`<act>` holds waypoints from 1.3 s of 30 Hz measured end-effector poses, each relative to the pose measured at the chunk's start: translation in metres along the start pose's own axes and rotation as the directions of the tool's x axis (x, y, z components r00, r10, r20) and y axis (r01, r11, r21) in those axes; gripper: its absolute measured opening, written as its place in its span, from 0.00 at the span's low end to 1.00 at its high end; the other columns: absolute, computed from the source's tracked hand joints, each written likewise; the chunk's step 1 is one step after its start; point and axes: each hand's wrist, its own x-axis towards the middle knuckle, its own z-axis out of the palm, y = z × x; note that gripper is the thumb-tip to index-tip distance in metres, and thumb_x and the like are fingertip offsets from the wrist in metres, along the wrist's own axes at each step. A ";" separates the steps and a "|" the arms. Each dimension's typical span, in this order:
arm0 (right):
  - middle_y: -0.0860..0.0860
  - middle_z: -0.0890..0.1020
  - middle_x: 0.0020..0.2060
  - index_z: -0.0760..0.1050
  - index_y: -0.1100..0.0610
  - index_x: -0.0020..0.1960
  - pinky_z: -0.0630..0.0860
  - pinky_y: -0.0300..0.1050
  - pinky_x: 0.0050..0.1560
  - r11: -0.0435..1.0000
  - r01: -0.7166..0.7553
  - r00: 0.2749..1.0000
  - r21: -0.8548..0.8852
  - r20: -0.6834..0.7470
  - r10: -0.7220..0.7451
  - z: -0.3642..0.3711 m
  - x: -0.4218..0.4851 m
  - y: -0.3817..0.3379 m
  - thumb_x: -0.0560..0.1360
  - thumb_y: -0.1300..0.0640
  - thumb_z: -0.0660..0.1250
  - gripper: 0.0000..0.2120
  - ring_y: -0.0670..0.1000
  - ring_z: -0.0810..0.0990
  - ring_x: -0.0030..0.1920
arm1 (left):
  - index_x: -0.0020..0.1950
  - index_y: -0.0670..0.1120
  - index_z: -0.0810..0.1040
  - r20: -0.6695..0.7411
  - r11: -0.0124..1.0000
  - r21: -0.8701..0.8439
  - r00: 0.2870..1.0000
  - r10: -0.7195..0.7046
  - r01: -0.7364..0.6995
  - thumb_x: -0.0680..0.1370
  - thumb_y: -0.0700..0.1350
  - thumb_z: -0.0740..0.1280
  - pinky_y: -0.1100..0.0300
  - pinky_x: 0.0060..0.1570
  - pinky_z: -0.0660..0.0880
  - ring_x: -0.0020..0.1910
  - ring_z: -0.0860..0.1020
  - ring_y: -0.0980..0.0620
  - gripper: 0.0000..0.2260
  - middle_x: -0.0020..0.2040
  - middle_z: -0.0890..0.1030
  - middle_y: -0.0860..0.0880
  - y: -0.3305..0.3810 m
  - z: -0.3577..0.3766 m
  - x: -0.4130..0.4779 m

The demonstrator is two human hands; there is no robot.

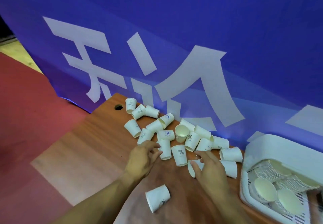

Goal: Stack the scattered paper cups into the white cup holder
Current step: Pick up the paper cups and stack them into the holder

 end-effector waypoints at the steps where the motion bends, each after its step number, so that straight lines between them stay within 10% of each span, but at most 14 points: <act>1: 0.46 0.80 0.48 0.79 0.51 0.57 0.78 0.47 0.44 1.000 0.019 1.000 0.000 0.024 -0.019 0.006 0.007 -0.009 0.71 0.52 0.73 0.15 0.50 0.79 0.48 | 0.53 0.57 0.81 -0.012 1.000 -0.009 1.000 -0.022 0.022 0.76 0.54 0.70 0.63 0.42 0.73 0.42 0.77 0.62 0.07 0.46 0.79 0.61 -0.010 -0.006 0.004; 14: 0.42 0.78 0.55 0.74 0.47 0.64 0.70 0.36 0.52 0.997 -0.038 0.957 -0.060 0.285 0.054 0.112 0.104 -0.103 0.75 0.45 0.67 0.19 0.43 0.75 0.55 | 0.55 0.55 0.81 0.024 0.970 -0.155 0.982 -0.187 0.188 0.76 0.51 0.71 0.75 0.41 0.66 0.44 0.76 0.64 0.08 0.47 0.76 0.63 -0.139 -0.041 0.097; 27: 0.45 0.66 0.67 0.58 0.49 0.73 0.68 0.43 0.64 0.971 -0.072 0.844 -0.228 0.504 0.181 0.212 0.169 -0.143 0.70 0.41 0.69 0.37 0.48 0.69 0.66 | 0.60 0.56 0.76 0.212 0.952 -0.140 0.947 -0.240 0.272 0.76 0.55 0.69 0.59 0.50 0.72 0.43 0.75 0.60 0.14 0.56 0.75 0.58 -0.233 -0.034 0.166; 39: 0.45 0.63 0.69 0.61 0.48 0.71 0.73 0.45 0.57 0.951 -0.081 0.804 -0.298 0.544 0.239 0.228 0.154 -0.146 0.73 0.51 0.67 0.29 0.49 0.74 0.62 | 0.57 0.54 0.73 0.298 0.948 -0.085 0.916 -0.270 0.307 0.75 0.50 0.70 0.57 0.46 0.73 0.49 0.79 0.53 0.12 0.49 0.80 0.58 -0.251 -0.006 0.184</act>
